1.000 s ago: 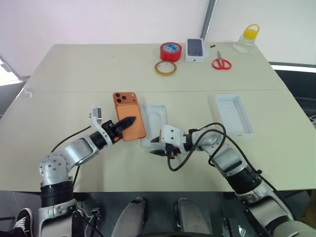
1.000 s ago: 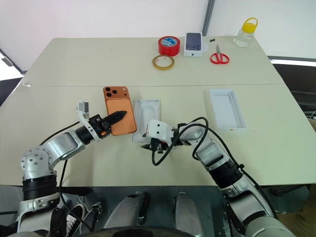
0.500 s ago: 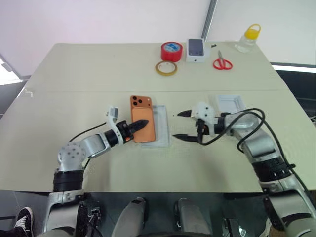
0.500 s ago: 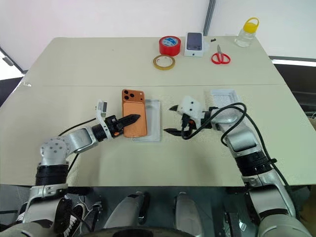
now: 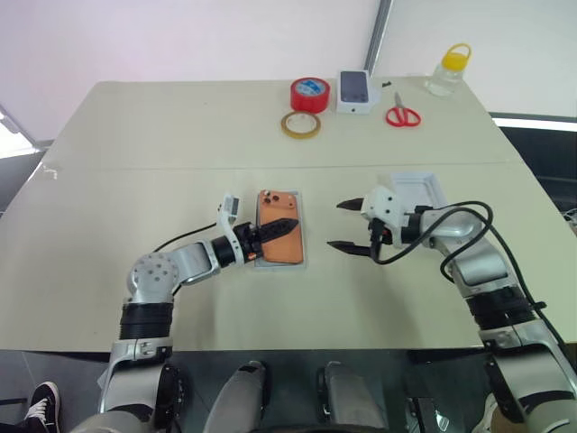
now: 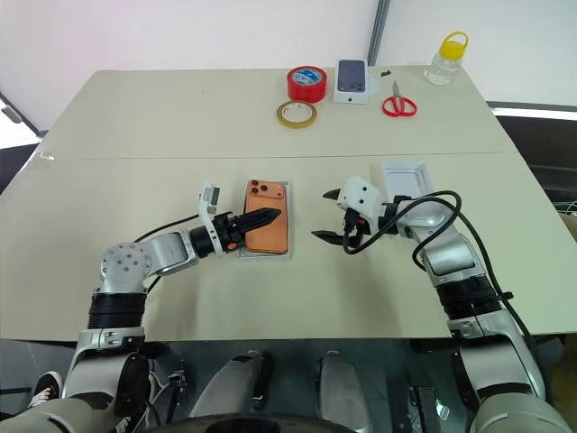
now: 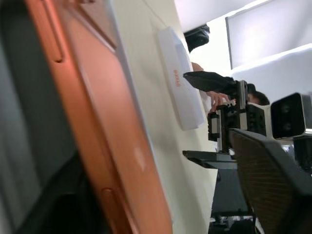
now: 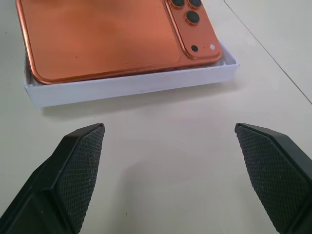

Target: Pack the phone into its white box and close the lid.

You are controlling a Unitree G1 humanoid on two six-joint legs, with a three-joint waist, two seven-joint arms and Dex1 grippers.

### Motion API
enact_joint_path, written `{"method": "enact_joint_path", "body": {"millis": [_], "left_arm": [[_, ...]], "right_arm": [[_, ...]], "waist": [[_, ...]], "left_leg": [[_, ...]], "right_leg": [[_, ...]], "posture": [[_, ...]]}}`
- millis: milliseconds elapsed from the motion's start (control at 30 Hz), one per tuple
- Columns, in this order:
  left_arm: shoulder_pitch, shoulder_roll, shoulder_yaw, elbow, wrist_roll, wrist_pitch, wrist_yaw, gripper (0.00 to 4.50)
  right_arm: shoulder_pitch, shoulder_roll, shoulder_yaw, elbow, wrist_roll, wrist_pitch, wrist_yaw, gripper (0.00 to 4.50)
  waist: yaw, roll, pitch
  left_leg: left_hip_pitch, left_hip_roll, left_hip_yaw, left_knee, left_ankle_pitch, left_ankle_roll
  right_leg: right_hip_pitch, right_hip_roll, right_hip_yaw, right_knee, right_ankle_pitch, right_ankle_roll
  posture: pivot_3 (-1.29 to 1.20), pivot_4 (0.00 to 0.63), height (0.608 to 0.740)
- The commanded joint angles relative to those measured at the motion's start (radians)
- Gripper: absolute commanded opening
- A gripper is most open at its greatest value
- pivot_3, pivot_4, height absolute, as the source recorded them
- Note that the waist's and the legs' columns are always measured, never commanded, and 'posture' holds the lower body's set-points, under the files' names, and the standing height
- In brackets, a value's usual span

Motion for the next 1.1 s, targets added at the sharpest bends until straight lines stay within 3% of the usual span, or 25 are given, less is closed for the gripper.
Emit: {"method": "enact_joint_path", "body": {"millis": [33,767,1100], "left_arm": [[-0.015,0.028,0.019,-0.047,0.025,0.014,0.011,3.64],[-0.092,0.103,0.026,-0.157,0.057,0.201,0.078,3.64],[-0.096,0.102,0.136,-0.204,0.008,0.269,0.148,3.64]], "right_arm": [[-0.013,0.015,-0.003,-0.01,0.002,-0.017,-0.007,4.5],[-0.041,0.061,0.017,0.031,-0.024,-0.051,-0.015,4.5],[-0.035,0.069,0.024,0.03,-0.029,-0.056,-0.023,4.5]], "waist": [[0.0,0.0,0.0],[0.002,0.0,0.0],[0.002,0.0,0.0]], "left_leg": [[0.0,0.0,0.0,0.0,0.0,0.0],[0.0,0.0,0.0,0.001,0.0,0.0],[0.0,0.0,0.0,0.001,0.0,0.0]], "right_leg": [[0.0,0.0,0.0,0.0,0.0,0.0],[0.0,0.0,0.0,0.0,0.0,0.0],[0.0,0.0,0.0,0.001,0.0,0.0]], "posture": [[0.0,0.15,0.74],[0.0,0.15,0.74],[0.0,0.15,0.74]]}}
